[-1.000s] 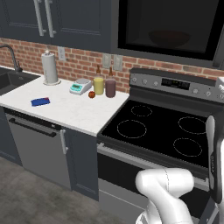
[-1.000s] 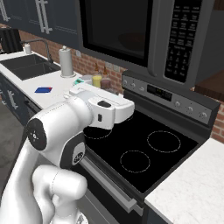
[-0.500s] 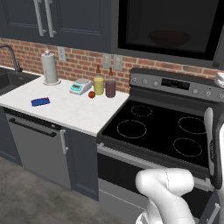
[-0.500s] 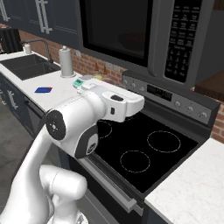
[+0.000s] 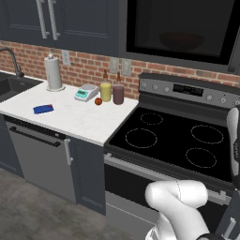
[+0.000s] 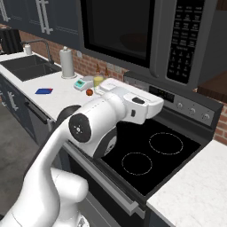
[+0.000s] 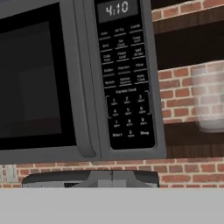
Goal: Pick the bell pepper from the sink and place it in the bowl. Then pick the bowl and place it in the microwave. Then close the microwave door and press the start button.
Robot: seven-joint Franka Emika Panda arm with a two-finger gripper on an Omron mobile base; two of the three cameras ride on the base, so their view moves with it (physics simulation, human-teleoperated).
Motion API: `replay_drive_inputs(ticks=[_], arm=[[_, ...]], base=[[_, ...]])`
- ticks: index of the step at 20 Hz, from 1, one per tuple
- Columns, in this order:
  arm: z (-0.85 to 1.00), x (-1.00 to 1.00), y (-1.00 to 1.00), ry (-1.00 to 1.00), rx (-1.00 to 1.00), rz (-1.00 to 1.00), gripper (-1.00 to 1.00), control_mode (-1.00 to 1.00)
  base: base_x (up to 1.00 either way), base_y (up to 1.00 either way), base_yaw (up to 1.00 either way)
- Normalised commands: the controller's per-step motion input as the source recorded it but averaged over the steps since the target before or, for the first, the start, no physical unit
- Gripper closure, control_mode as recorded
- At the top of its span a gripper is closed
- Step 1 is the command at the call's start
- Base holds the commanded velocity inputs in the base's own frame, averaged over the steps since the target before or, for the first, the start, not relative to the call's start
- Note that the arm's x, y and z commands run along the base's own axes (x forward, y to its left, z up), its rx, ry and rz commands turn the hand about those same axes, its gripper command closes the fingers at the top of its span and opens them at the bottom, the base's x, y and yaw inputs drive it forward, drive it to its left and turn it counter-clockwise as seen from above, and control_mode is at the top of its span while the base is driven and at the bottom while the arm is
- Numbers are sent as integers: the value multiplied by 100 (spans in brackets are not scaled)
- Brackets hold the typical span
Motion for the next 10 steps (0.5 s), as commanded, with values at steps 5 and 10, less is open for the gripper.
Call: replay_drive_inputs(ticks=[5, 10], arm=[[0, 23, -9, -1, 0, 0, 100, -100], [0, 33, -5, 0, 0, 0, 100, -100]], base=[[0, 0, 0], [0, 0, 0]])
